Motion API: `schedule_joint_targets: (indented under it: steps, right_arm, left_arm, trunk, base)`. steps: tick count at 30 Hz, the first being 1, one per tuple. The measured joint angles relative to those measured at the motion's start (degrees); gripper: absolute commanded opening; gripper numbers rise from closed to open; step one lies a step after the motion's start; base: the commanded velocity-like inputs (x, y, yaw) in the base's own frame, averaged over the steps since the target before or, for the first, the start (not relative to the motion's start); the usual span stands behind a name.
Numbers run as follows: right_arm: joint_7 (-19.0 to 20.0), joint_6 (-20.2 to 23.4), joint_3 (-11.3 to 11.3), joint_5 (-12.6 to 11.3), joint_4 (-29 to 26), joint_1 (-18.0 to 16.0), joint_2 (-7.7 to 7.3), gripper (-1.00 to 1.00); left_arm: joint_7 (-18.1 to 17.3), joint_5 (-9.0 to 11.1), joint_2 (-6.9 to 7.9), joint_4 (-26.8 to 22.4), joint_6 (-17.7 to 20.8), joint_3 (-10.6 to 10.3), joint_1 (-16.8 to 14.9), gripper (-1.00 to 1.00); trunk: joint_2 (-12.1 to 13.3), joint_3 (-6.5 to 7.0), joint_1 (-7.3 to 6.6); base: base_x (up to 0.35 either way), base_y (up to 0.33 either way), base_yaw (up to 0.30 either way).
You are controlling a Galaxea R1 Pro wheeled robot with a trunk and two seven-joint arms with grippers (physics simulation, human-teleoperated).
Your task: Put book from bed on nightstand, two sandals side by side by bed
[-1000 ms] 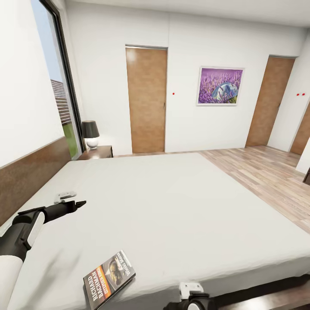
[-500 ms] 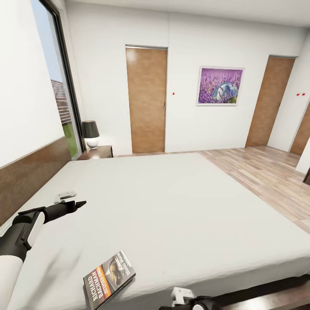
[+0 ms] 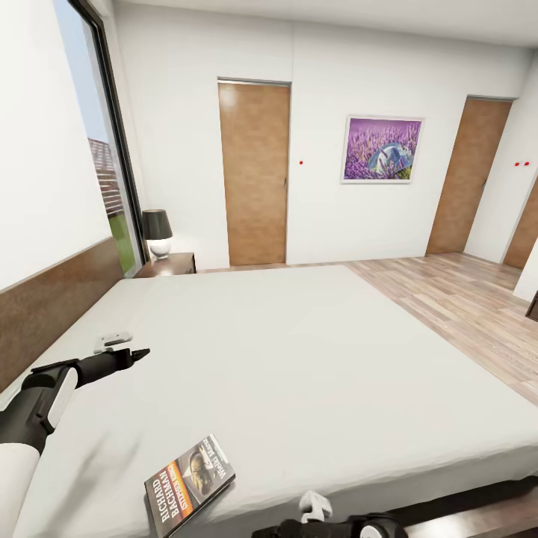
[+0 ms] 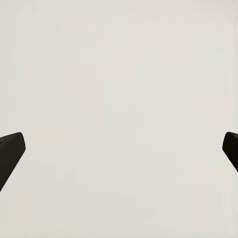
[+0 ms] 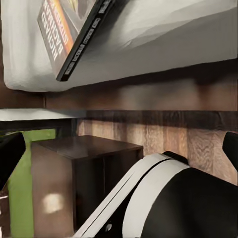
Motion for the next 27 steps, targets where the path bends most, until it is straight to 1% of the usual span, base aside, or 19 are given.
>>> schedule_joint_targets:
  steps: [4, 9, 10, 14, 18, 20, 23, 24, 27]
  right_arm:
    - [4.29, 0.04, -1.14, -0.07, 0.03, 0.0, -0.22, 1.0]
    - [8.73, 0.06, -4.44, -0.2, 0.05, -0.06, -0.26, 1.0]
    - [8.77, 0.06, -4.46, -0.19, 0.05, -0.06, -0.25, 1.0]
    - [14.48, -0.02, -7.69, -0.11, 0.07, -0.07, -0.15, 1.0]
    - [19.77, -0.27, -11.57, 0.09, 0.3, -0.08, 0.08, 1.0]
    - [21.23, -1.1, -13.13, 0.27, 0.54, -0.08, 0.2, 1.0]
    - [22.51, -3.94, -14.62, 0.5, 1.14, -0.08, 0.27, 1.0]
    - [22.52, -3.98, -14.63, 0.5, 1.15, -0.08, 0.27, 1.0]
    - [23.31, -6.84, -15.44, 0.6, 2.0, -0.08, 0.31, 1.0]
  left_arm:
    - [0.0, 0.0, 0.0, 0.0, 0.0, 0.02, 0.0, 1.0]
    - [0.0, 0.03, -0.12, 0.0, -0.03, -0.01, 0.0, 1.0]
    - [0.0, 0.03, -0.13, 0.0, -0.03, -0.01, 0.0, 1.0]
    - [0.04, -0.01, -0.44, 0.0, -0.06, -0.02, 0.0, 1.0]
    - [0.12, -0.04, -0.9, 0.0, -0.12, -0.02, 0.0, 1.0]
    - [0.14, -0.04, -1.05, 0.0, -0.14, -0.03, 0.0, 1.0]
    - [0.14, -0.04, -1.18, 0.0, -0.16, 0.0, 0.0, 1.0]
    - [0.14, -0.04, -1.18, 0.0, -0.16, 0.0, 0.0, 1.0]
    - [0.11, -0.04, -1.25, -0.02, -0.17, 0.0, 0.0, 1.0]
  trunk:
    - [0.0, 0.0, 0.0]
    - [0.0, 0.0, 0.0]
    - [0.0, 0.0, 0.0]
    - [0.0, 0.0, 0.0]
    - [0.0, 0.0, 0.0]
    - [0.0, 0.0, 0.0]
    - [0.0, 0.0, 0.0]
    - [0.0, 0.0, 0.0]
    - [0.0, 0.0, 0.0]
  base:
    - [0.0, 0.0, 0.0]
    - [0.0, 0.0, 0.0]
    - [0.0, 0.0, 0.0]
    - [0.0, 0.0, 0.0]
    - [0.0, 0.0, 0.0]
    - [0.0, 0.0, 0.0]
    - [0.0, 0.0, 0.0]
    - [0.0, 0.0, 0.0]
    - [0.0, 0.0, 0.0]
